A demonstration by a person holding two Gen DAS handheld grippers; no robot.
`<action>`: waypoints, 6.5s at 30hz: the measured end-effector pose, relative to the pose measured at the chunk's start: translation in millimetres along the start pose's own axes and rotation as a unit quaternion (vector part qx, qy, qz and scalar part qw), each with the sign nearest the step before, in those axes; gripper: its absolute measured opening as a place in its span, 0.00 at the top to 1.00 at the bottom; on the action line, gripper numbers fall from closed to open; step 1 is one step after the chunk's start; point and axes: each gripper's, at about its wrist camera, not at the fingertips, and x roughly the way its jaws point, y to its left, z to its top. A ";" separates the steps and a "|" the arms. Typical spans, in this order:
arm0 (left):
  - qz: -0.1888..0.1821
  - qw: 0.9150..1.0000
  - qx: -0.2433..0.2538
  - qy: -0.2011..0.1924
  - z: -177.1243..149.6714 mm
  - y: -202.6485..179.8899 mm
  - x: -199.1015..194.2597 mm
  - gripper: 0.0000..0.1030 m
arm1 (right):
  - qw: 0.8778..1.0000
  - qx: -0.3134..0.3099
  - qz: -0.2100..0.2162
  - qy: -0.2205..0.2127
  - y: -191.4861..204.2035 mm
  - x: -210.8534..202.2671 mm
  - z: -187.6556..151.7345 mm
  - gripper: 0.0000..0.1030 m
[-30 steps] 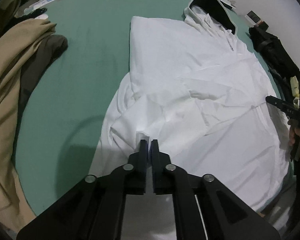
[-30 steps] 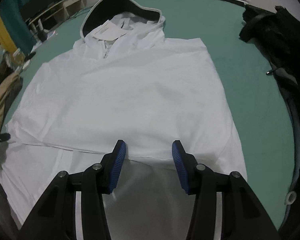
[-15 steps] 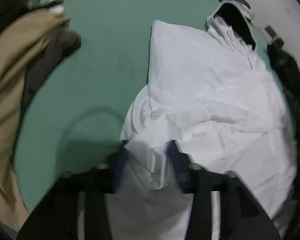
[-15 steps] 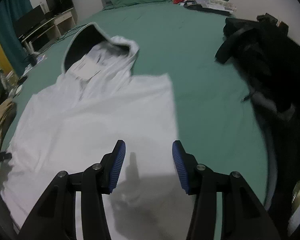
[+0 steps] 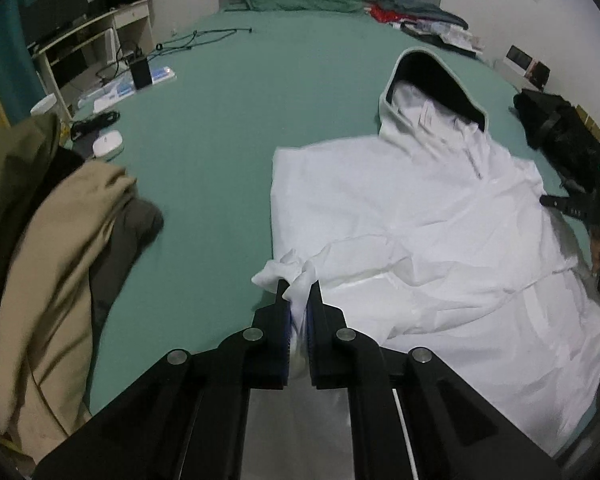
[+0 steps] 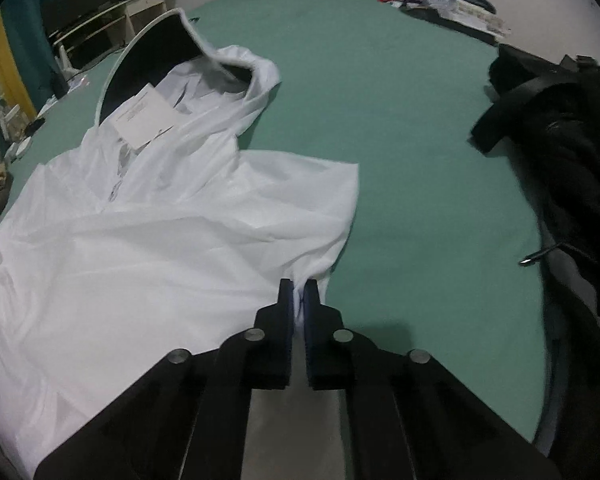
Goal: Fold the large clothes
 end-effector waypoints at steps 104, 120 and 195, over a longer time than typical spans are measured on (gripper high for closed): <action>-0.049 0.998 -0.028 -0.035 20.0 53.4 -34.4 0.47 | 0.994 0.051 -0.092 0.037 22.8 -145.1 -102.6 0.41; -0.008 0.996 -0.084 -0.033 115.8 56.8 112.5 0.47 | 0.998 0.047 -0.028 -0.035 10.2 4.6 128.0 0.41; 0.024 1.000 -0.013 -0.002 92.8 52.2 100.5 0.47 | 0.902 -0.431 -0.034 -0.002 200.8 40.7 123.8 0.80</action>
